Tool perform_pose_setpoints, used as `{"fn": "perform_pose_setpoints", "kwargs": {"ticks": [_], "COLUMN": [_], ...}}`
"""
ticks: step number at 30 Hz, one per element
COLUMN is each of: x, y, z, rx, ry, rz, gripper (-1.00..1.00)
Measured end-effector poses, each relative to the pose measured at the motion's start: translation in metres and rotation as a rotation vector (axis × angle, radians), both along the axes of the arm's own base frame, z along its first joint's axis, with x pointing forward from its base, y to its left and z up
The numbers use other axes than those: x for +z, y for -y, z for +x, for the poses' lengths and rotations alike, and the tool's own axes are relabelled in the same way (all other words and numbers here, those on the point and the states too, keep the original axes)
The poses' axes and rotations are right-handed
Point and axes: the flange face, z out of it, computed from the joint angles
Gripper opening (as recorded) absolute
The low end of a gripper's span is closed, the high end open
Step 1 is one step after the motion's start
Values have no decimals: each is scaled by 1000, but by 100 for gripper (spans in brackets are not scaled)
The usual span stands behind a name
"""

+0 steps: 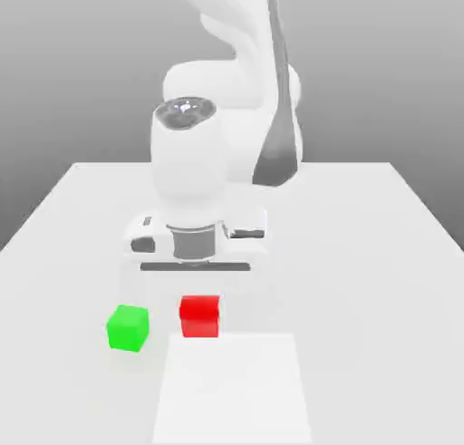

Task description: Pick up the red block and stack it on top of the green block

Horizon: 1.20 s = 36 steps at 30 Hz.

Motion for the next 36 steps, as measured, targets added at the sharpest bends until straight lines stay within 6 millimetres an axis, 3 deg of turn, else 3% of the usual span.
{"fn": "perform_pose_setpoints", "kwargs": {"ticks": [22,36], "x": [27,-16], "y": [100,96], "z": [-61,-56], "rx": [902,963], "ry": [32,66], "rz": [-10,69], "gripper": [-100,-100]}}
